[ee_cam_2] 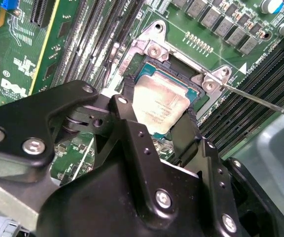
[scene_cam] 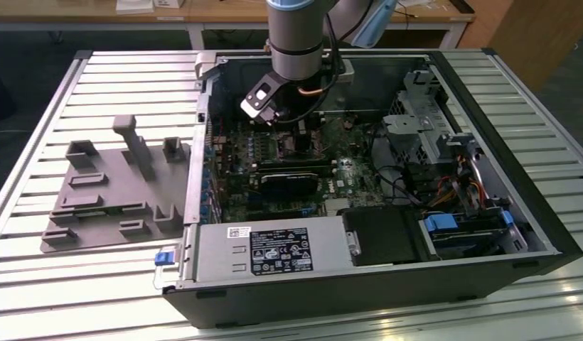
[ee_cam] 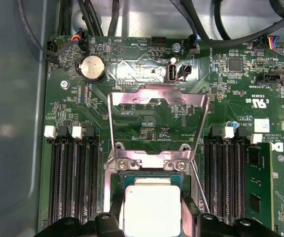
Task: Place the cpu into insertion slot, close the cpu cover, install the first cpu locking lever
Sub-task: 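Place the cpu into insertion slot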
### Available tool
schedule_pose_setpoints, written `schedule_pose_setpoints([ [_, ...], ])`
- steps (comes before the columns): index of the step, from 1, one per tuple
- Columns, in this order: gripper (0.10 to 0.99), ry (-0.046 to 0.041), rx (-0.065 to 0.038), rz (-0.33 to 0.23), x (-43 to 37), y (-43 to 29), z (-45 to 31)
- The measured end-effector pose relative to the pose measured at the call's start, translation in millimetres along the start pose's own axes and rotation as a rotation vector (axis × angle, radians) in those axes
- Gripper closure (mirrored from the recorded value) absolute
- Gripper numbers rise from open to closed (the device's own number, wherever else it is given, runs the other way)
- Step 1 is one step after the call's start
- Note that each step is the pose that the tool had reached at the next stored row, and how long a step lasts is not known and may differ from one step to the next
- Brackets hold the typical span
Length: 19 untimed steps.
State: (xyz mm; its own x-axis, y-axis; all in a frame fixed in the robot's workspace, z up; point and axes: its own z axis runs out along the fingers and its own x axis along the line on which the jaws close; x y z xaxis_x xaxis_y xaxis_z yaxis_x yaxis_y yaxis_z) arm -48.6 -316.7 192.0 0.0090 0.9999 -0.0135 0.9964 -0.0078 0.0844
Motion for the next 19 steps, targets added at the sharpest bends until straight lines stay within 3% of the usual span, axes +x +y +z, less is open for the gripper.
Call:
schedule_pose_setpoints([
  [2, 0.537, -0.0001, 0.000, 0.000, 0.0, 0.0, 0.0],
  [3, 0.475, -0.0004, 0.000, 0.000, -0.1, -0.1, -0.1],
  [11, 0.475, -0.0006, 0.001, 0.000, -0.1, 0.0, -1.0],
  [19, 0.475, -0.0007, 0.001, 0.000, -0.3, 0.9, -12.1],
])
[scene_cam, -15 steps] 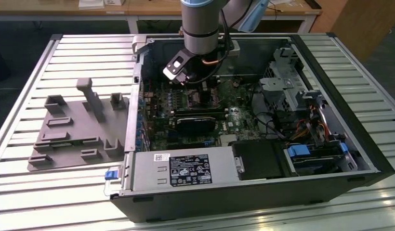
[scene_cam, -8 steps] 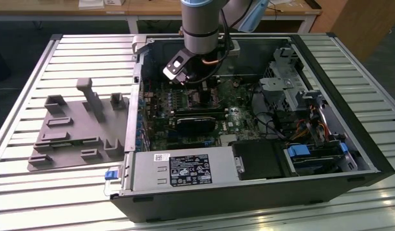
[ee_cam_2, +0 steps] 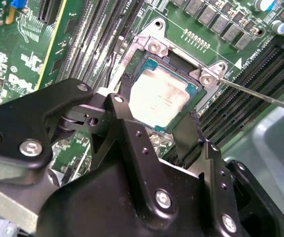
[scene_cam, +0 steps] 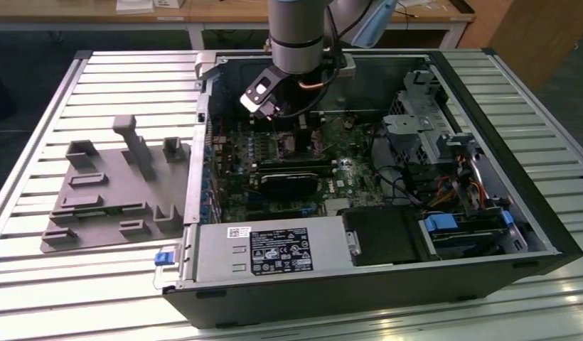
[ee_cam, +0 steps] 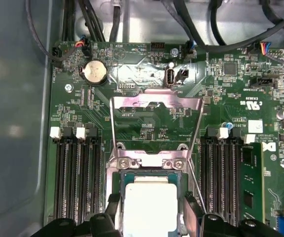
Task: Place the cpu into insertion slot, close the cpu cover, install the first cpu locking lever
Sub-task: 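Place the cpu into insertion slot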
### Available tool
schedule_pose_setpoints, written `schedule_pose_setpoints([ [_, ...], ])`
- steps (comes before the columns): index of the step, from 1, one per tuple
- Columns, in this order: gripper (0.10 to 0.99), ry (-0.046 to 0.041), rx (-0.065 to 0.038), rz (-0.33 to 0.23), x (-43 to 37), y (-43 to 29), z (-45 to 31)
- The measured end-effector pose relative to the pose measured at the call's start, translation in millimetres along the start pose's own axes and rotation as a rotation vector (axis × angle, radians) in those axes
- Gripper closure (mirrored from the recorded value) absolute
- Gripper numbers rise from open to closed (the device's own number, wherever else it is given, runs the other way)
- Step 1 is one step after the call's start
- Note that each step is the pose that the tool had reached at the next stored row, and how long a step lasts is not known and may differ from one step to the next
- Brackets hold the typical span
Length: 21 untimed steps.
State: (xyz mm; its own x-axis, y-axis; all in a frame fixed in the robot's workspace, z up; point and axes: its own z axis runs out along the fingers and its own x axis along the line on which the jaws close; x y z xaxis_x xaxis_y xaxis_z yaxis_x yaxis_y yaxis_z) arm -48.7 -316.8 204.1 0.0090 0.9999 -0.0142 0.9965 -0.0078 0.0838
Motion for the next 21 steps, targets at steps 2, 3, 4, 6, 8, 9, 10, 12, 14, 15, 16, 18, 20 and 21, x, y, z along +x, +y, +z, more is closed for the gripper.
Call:
schedule_pose_setpoints([
  [2, 0.475, 0.0002, 0.000, 0.000, 0.0, 0.3, -4.0],
  [3, 0.475, 0.0001, 0.000, 0.000, -0.1, 0.5, -6.3],
  [4, 0.475, 0.0000, 0.000, 0.000, -0.1, 0.7, -8.5],
  [6, 0.475, 0.0000, 0.000, 0.000, -0.2, 1.1, -13.5],
  [8, 0.475, 0.0001, 0.000, 0.000, -0.3, 1.5, -18.0],
  [9, 0.475, -0.0001, 0.000, 0.000, -0.3, 1.6, -18.8],
  [10, 0.475, 0.0000, 0.000, 0.000, -0.2, 1.6, -18.8],
  [12, 0.475, 0.0001, 0.000, 0.000, -0.2, 1.6, -18.8],
  [14, 0.475, 0.0000, 0.000, 0.000, -0.3, 1.6, -18.9],
  [15, 0.475, 0.0000, 0.000, 0.000, -0.3, 1.6, -18.9],
  [16, 0.475, 0.0000, 0.000, 0.000, -0.3, 1.6, -18.9],
  [18, 0.553, 0.0000, 0.000, 0.000, -0.3, 1.6, -18.9],
  [20, 0.553, -0.0001, 0.000, 0.000, -0.3, 1.6, -19.0],
  [21, 0.616, -0.0001, 0.000, 0.000, -0.3, 1.6, -19.0],
])
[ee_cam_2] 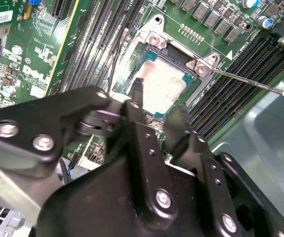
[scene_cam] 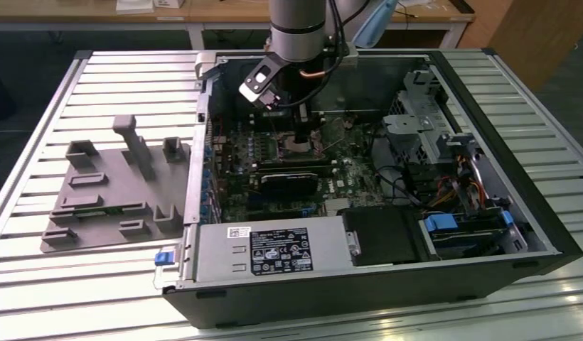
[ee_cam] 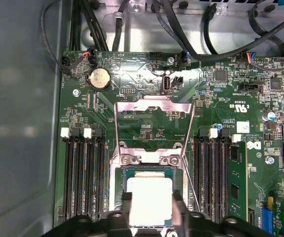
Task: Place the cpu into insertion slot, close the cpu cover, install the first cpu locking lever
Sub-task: 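Place the cpu into insertion slot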
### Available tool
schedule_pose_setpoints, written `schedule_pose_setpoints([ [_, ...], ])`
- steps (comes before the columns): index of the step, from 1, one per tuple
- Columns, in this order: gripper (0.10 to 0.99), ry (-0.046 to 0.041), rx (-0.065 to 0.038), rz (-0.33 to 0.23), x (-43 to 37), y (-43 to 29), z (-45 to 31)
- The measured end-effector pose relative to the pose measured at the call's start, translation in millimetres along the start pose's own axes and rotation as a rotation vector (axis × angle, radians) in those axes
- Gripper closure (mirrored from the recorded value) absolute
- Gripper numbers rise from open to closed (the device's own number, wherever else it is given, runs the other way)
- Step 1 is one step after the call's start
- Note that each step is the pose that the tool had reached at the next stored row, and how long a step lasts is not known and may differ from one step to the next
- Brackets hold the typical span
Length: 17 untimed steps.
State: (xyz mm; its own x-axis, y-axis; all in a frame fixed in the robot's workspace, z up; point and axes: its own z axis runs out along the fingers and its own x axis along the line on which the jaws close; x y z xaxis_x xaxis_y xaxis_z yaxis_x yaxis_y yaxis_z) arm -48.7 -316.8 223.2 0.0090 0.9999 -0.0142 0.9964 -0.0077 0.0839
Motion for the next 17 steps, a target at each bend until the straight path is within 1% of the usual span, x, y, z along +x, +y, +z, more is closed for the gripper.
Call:
schedule_pose_setpoints([
  [2, 0.729, 0.0000, 0.000, 0.000, 0.0, 0.0, 0.0],
  [3, 0.729, 0.0000, 0.000, 0.000, 0.0, 0.0, -0.1],
  [5, 0.847, 0.0000, 0.000, 0.000, 0.0, 0.0, -0.1],
  [6, 0.847, 0.0001, 0.000, 0.000, 0.0, 0.0, -0.1],
  [8, 0.965, 0.0000, 0.000, 0.000, 0.0, 0.0, -0.1],
  [9, 0.965, 0.0001, 0.000, 0.000, 0.0, 0.0, -0.1],
  [10, 0.984, 0.0000, 0.000, 0.000, 0.0, 0.0, -0.2],
  [17, 0.984, 0.0000, 0.000, 0.000, 0.0, 0.0, -0.3],
])
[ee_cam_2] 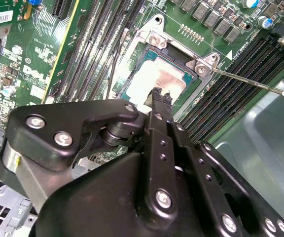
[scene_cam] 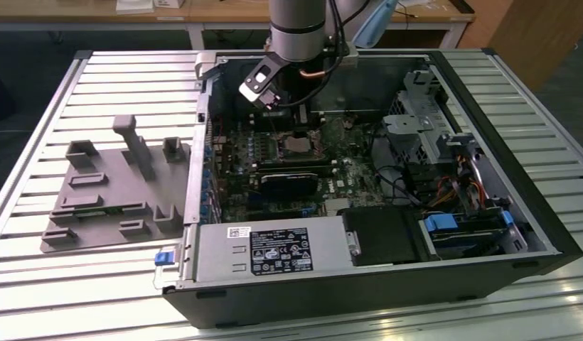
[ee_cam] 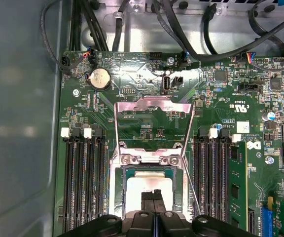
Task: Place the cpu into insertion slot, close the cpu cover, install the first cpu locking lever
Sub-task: 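Place the cpu into insertion slot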
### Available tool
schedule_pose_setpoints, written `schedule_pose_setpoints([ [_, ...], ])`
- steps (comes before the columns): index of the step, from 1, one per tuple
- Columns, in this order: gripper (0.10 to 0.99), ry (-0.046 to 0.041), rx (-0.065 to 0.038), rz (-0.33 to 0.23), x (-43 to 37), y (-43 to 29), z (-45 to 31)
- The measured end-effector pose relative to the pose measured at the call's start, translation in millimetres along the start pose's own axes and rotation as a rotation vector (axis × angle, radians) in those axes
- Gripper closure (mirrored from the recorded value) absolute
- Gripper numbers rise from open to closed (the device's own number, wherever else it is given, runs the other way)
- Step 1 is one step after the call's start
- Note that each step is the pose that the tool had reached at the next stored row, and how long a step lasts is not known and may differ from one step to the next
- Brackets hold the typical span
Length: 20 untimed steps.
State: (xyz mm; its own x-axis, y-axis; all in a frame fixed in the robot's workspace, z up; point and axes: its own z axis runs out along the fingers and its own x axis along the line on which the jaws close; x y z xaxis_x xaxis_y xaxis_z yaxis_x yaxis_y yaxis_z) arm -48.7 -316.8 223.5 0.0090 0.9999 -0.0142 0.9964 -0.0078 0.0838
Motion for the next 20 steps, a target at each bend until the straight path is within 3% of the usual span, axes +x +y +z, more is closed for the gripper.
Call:
schedule_pose_setpoints([
  [4, 0.984, -0.0001, 0.000, 0.000, -0.1, 0.2, -3.1],
  [13, 0.984, 0.0001, -0.001, 0.000, -0.3, 1.9, -21.8],
  [20, 0.984, 0.0000, -0.002, 0.000, -0.5, 2.6, -31.2],
])
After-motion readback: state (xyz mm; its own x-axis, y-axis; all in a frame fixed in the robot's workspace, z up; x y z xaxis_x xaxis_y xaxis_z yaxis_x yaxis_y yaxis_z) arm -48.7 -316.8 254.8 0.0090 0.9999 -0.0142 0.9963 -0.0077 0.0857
